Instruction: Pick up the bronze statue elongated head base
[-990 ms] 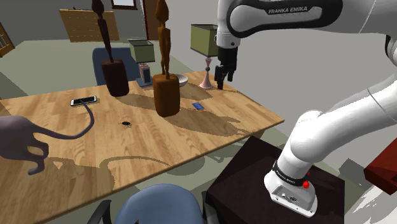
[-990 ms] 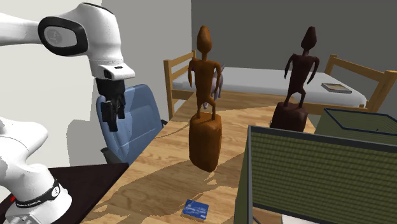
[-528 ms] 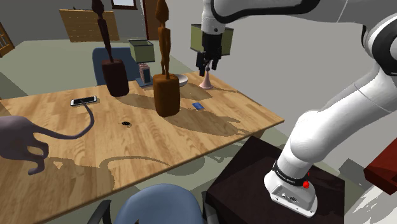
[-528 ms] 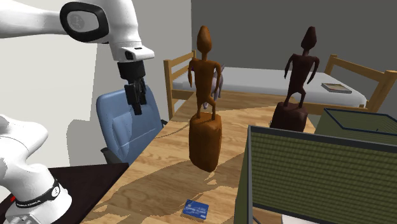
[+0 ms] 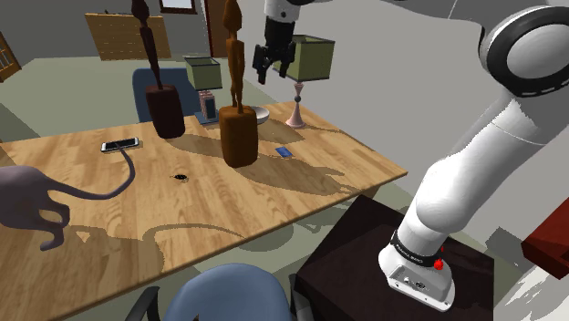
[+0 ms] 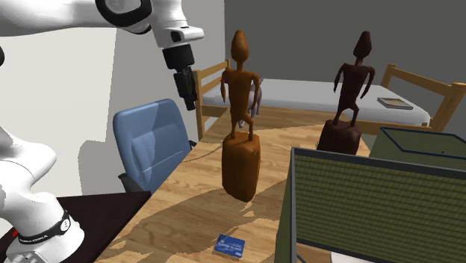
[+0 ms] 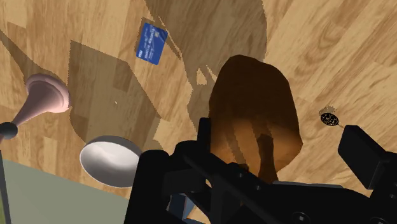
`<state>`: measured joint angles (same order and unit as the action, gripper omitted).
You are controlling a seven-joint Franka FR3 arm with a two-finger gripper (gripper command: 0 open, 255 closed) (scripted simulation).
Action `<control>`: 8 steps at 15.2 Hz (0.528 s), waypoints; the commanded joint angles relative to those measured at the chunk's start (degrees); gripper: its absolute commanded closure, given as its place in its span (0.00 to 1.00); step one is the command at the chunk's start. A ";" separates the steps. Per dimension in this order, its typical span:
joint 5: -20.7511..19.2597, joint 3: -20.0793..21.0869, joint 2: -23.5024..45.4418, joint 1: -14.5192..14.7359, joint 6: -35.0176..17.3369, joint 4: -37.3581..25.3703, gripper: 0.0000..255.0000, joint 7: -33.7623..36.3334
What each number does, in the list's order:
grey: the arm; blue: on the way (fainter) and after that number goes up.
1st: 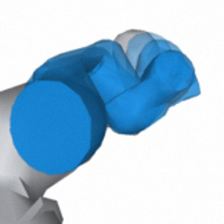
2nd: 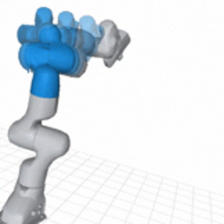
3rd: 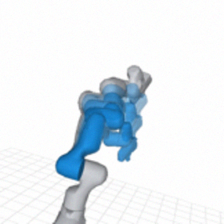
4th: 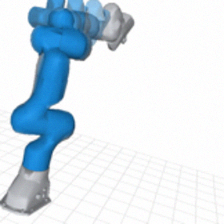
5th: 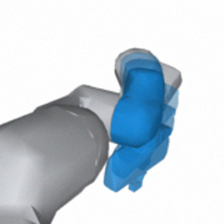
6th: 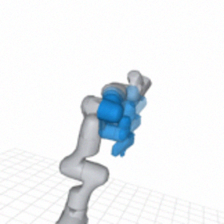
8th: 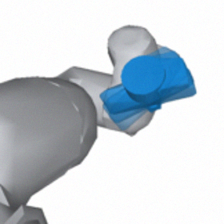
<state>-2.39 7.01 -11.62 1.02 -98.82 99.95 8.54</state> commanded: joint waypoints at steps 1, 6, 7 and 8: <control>-0.45 0.35 2.71 -0.01 0.06 -4.65 0.00 1.00; -2.22 1.45 10.53 0.46 1.66 -18.50 0.00 3.83; -2.68 1.66 12.28 0.64 2.22 -21.67 0.00 4.38; -3.19 1.86 14.11 0.85 2.88 -25.04 0.00 4.91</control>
<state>-5.05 8.60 0.51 1.64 -96.66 78.51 12.78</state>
